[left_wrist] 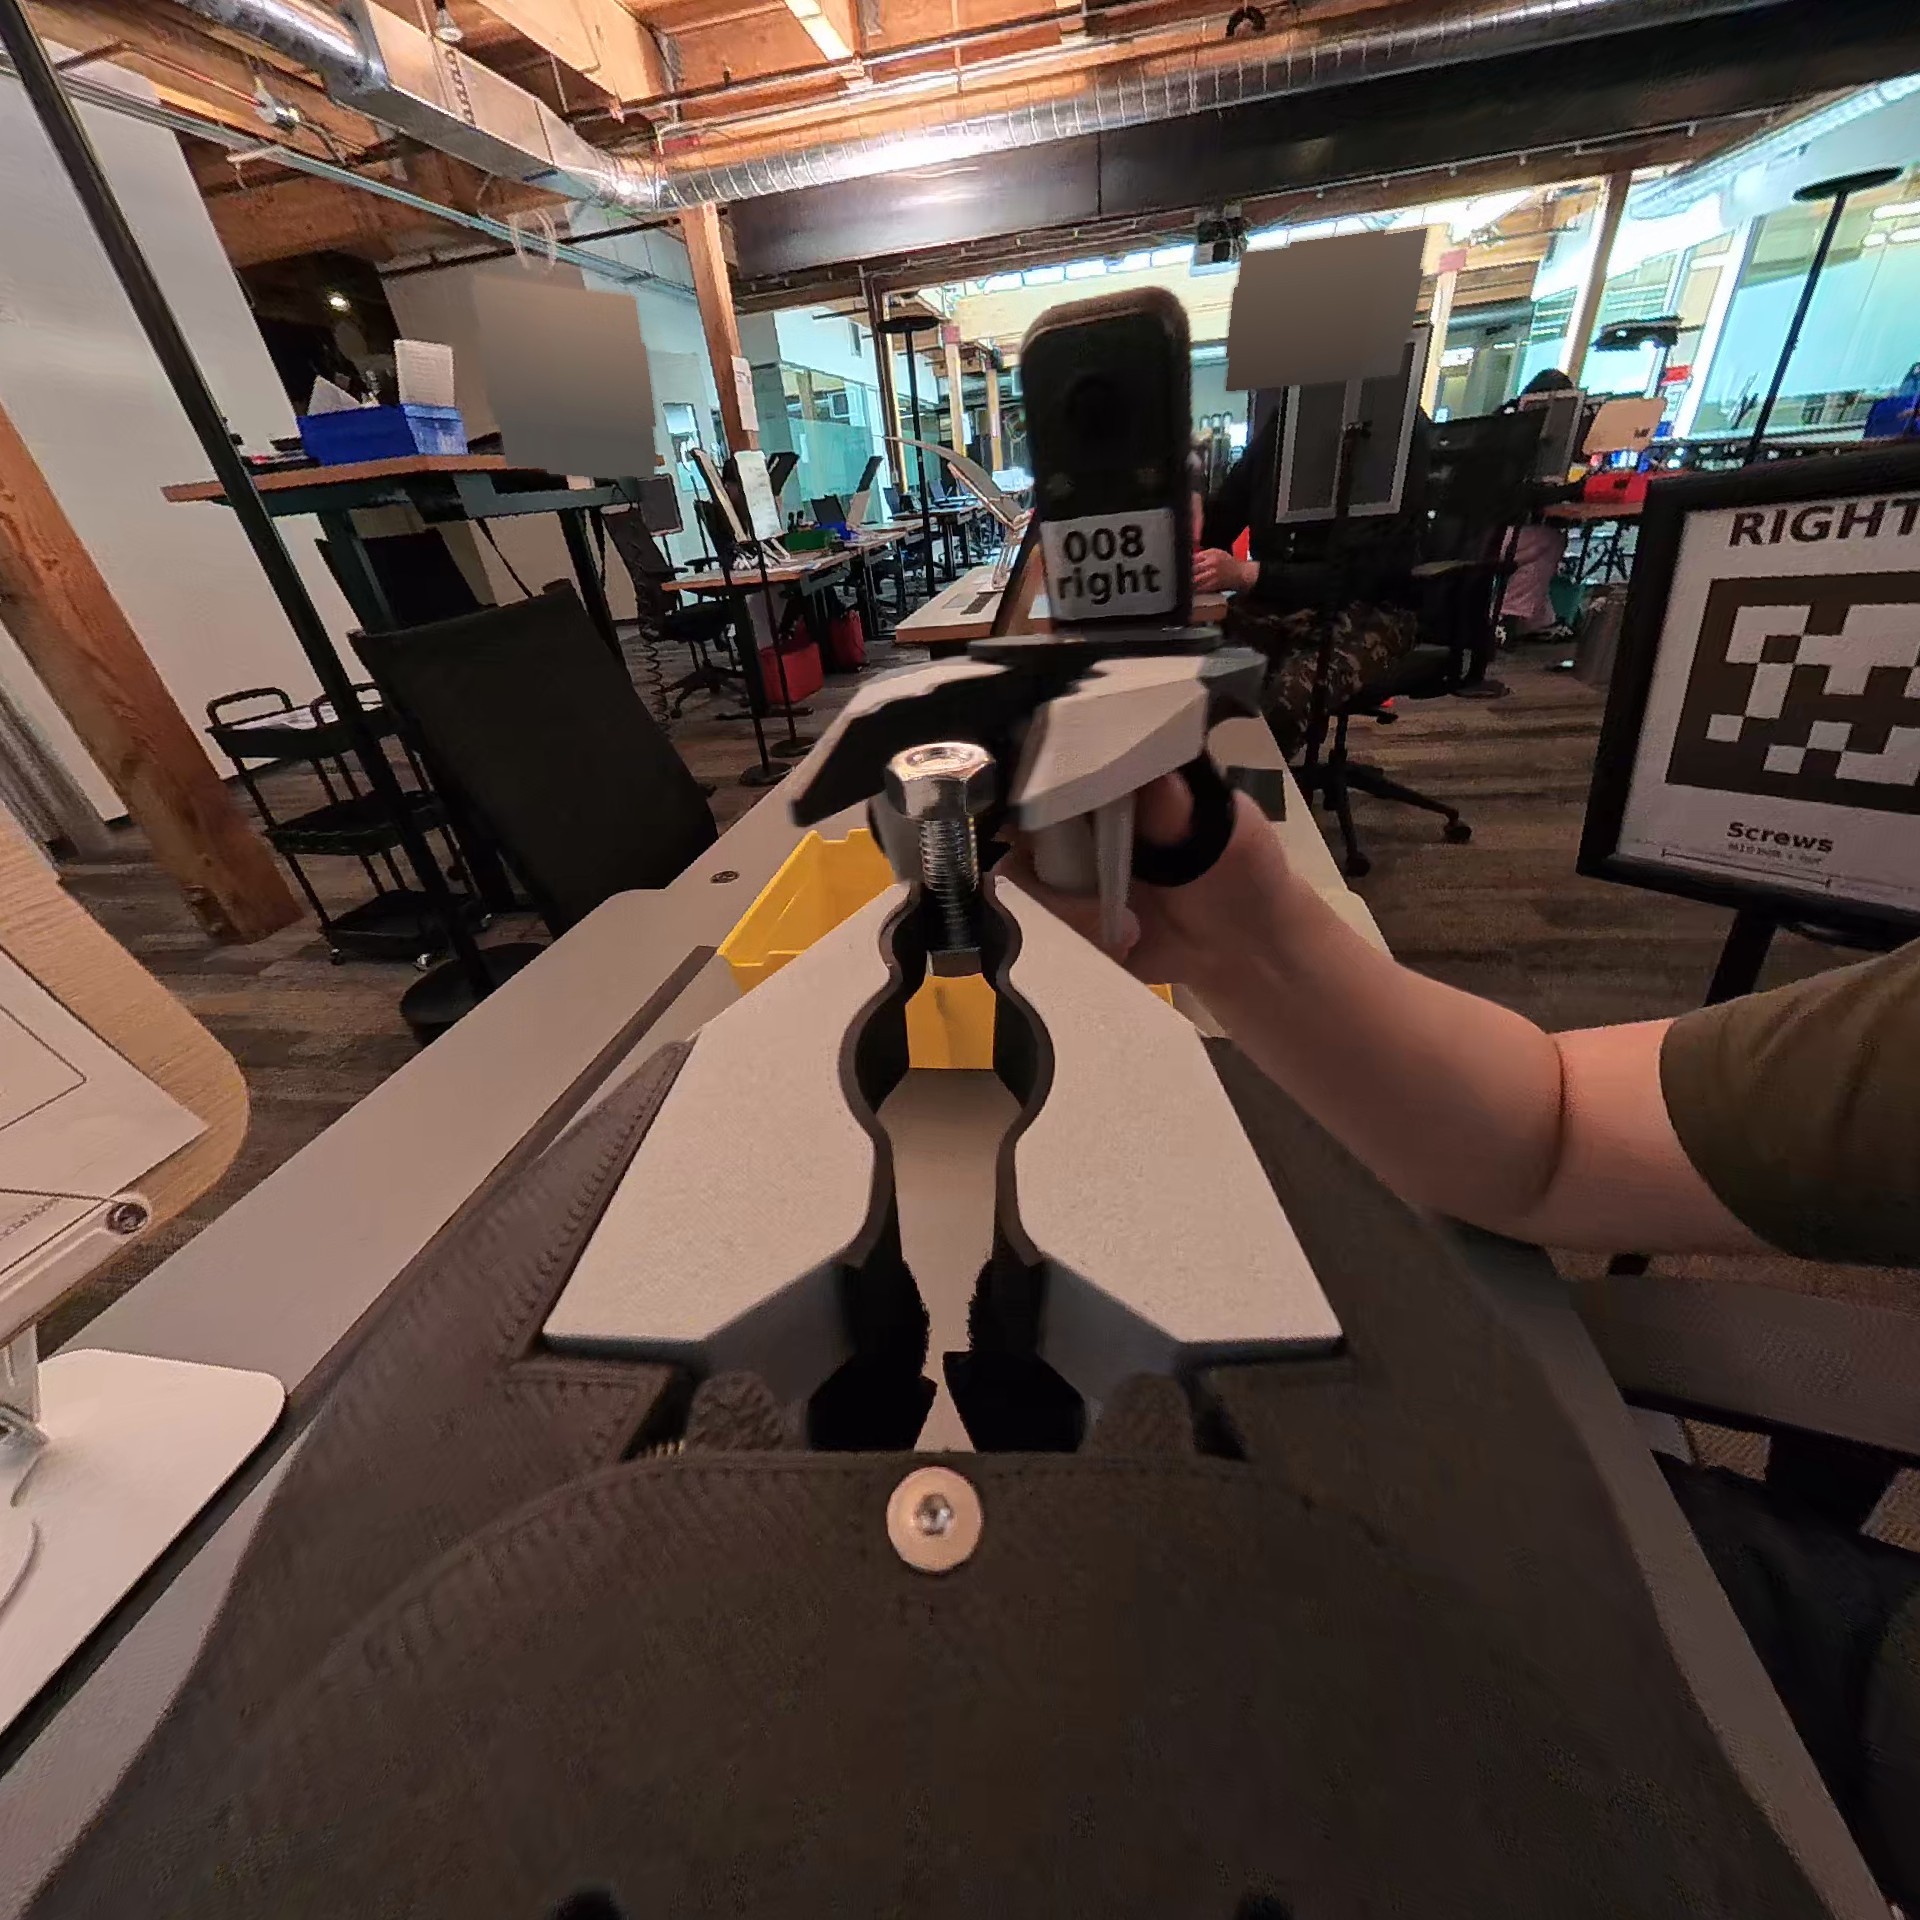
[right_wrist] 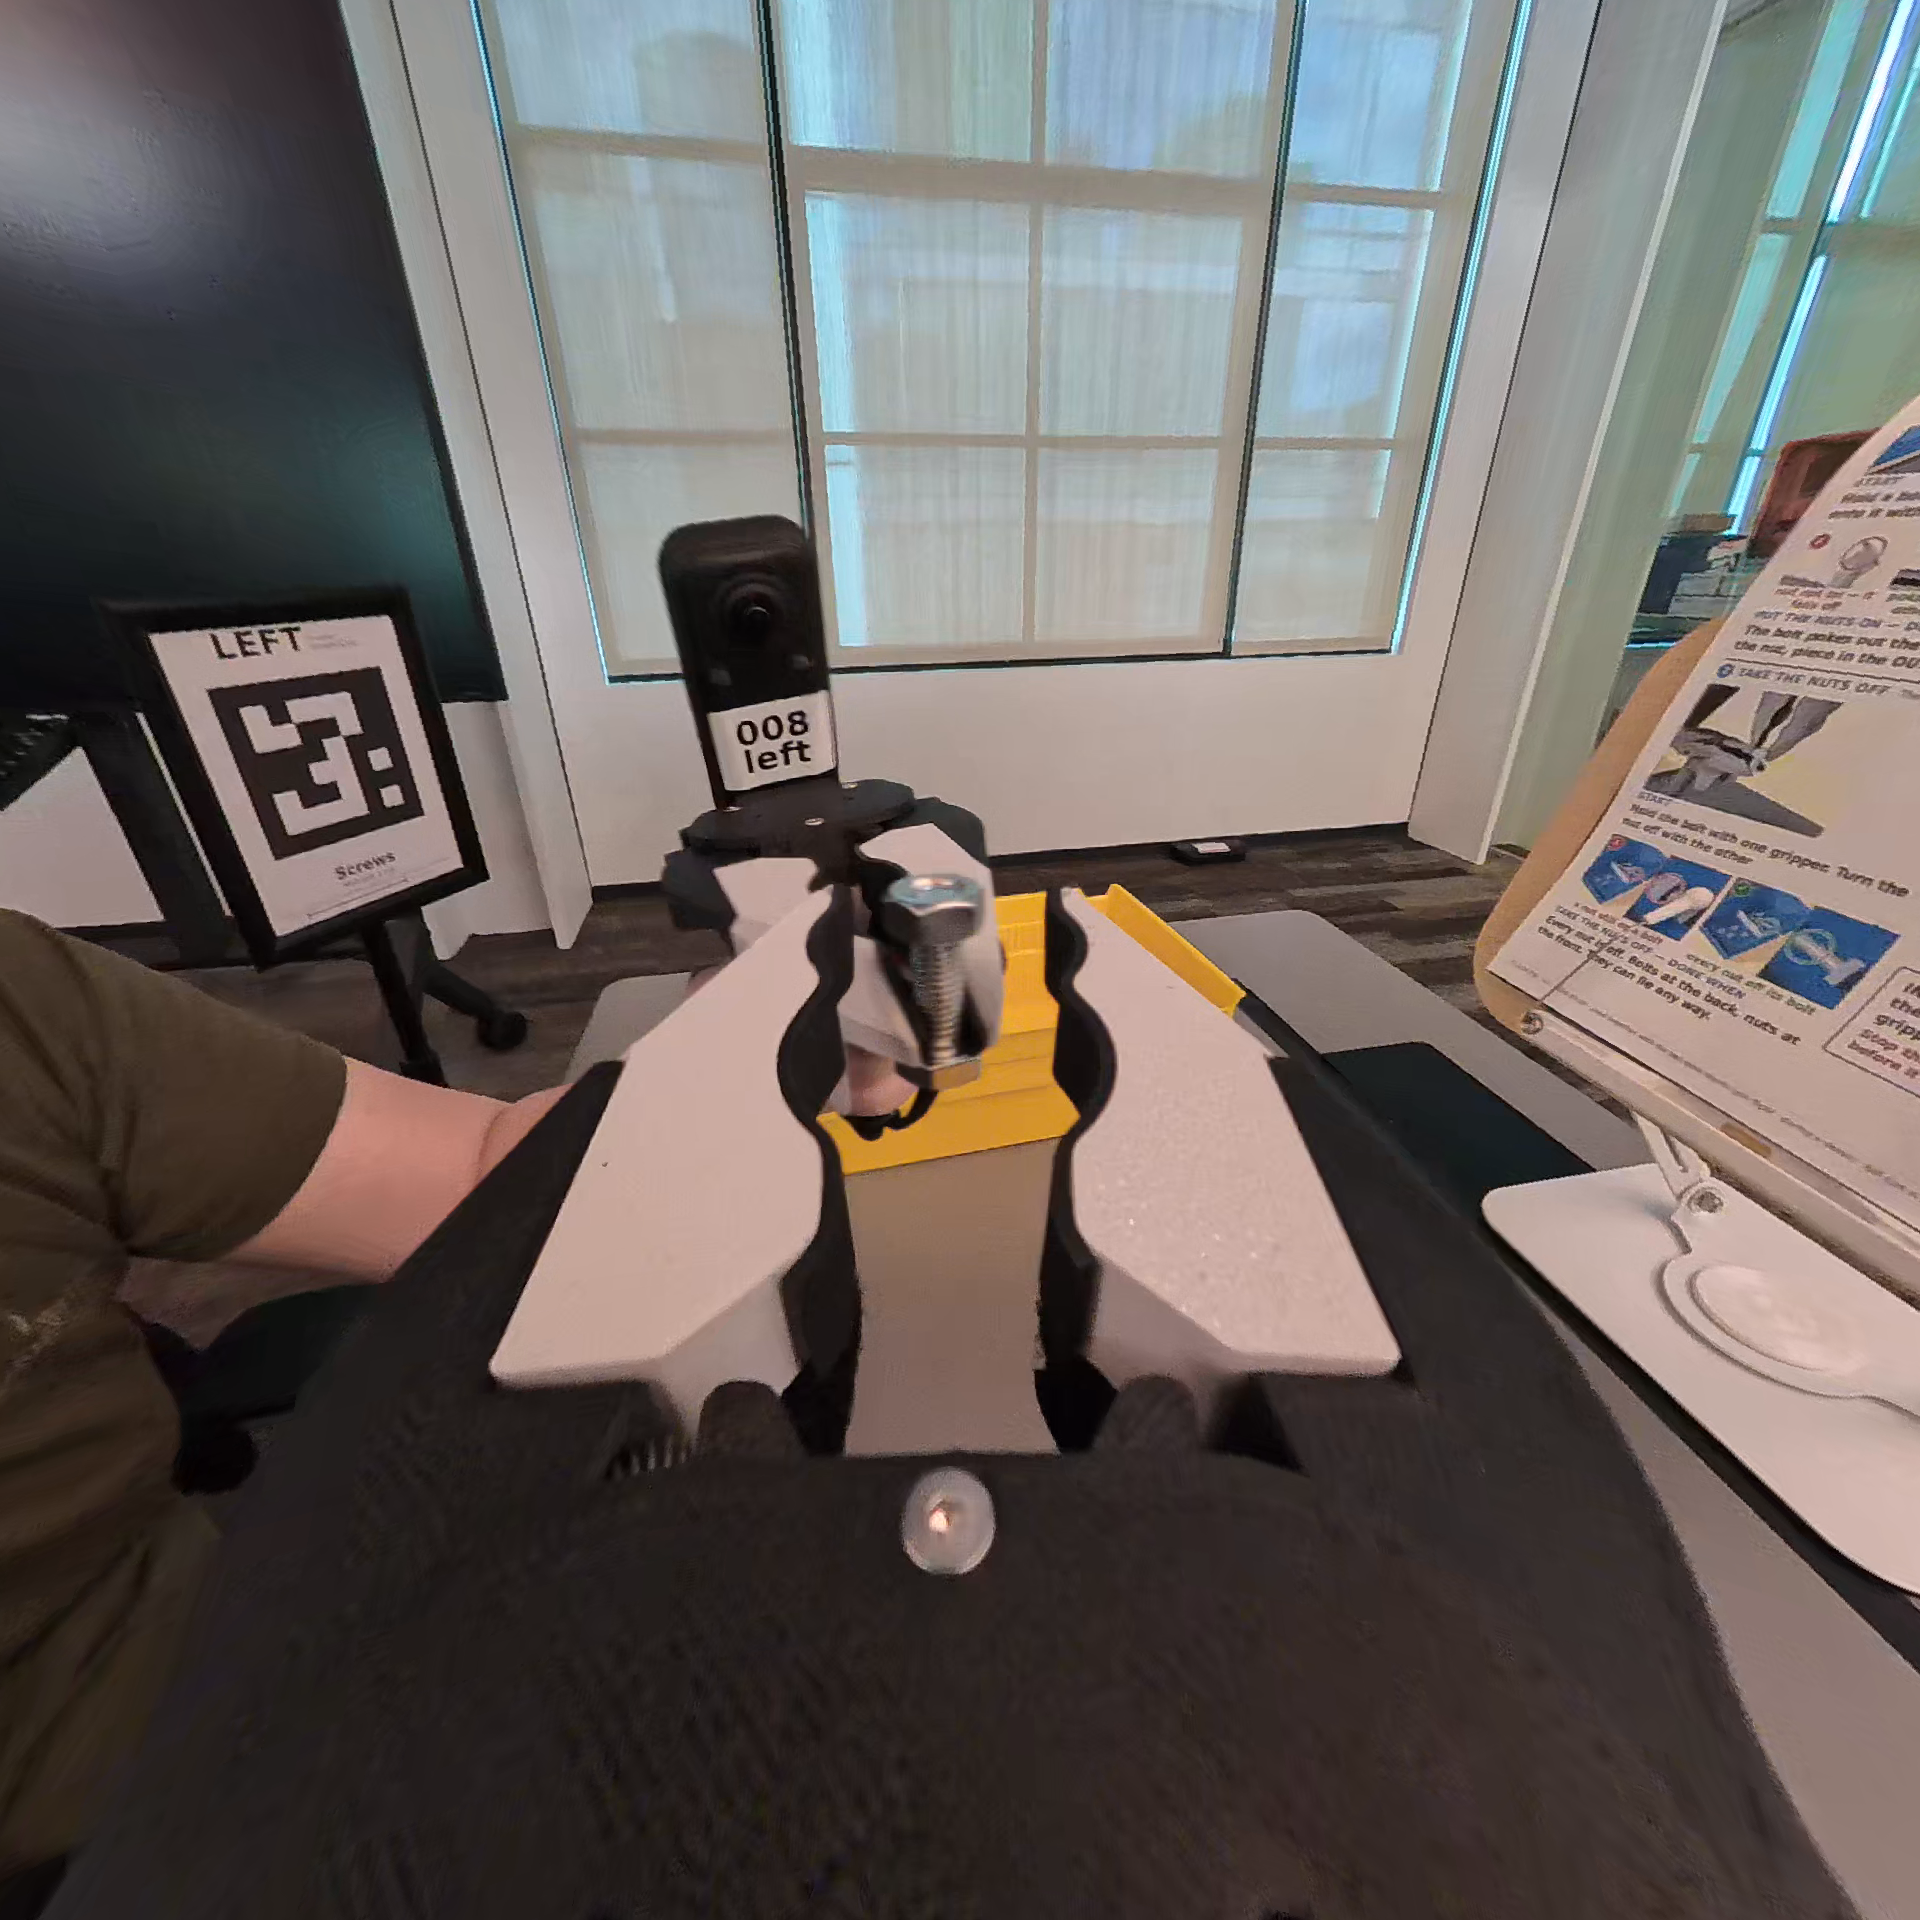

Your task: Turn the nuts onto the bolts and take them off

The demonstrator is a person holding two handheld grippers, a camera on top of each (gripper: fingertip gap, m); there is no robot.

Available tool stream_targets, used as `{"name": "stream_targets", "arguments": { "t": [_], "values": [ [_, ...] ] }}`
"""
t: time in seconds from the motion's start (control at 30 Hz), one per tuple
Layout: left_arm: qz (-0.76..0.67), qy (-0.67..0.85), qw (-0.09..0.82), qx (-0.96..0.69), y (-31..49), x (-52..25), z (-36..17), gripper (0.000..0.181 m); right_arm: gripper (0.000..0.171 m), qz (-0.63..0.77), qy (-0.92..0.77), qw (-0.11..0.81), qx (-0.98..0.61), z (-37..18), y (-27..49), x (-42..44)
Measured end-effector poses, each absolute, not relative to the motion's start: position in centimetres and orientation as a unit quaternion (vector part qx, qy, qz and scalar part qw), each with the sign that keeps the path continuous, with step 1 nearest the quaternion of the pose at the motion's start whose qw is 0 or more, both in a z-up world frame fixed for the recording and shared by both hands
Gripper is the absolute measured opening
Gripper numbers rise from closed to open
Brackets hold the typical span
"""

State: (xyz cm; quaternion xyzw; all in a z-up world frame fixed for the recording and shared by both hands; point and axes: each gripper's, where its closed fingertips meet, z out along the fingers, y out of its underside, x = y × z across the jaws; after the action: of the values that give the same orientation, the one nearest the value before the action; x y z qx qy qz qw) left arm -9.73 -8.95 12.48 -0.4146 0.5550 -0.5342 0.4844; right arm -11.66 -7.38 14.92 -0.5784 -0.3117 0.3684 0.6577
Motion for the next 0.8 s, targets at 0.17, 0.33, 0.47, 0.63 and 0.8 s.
{"name": "stream_targets", "arguments": {
  "t": [0.17, 0.33, 0.47, 0.63, 0.8],
  "values": [
    [-0.53, 0.552, 0.492, -0.415, -8.7, -10.2, 12.9, 0.007, 0.03, 0.4, -0.271, 0.659, -0.576, 15.1, -6.6, -8.7],
    [-0.531, 0.555, 0.487, -0.417, -8.9, -9.9, 12.6, 0.008, 0.036, 0.388, -0.307, 0.661, -0.564, 15.6, -8.0, -11.4],
    [-0.527, 0.553, 0.493, -0.415, -9.0, -9.9, 12.7, 0.007, 0.039, 0.38, -0.294, 0.665, -0.572, 15.2, -7.0, -10.6],
    [-0.538, 0.543, 0.49, -0.419, -8.5, -10.4, 13.1, 0.007, 0.033, 0.397, -0.268, 0.674, -0.563, 16.1, -7.4, -8.1],
    [-0.53, 0.554, 0.487, -0.419, -8.9, -9.6, 12.4, 0.007, 0.037, 0.367, -0.308, 0.665, -0.573, 15.4, -7.8, -11.5]
  ]
}}
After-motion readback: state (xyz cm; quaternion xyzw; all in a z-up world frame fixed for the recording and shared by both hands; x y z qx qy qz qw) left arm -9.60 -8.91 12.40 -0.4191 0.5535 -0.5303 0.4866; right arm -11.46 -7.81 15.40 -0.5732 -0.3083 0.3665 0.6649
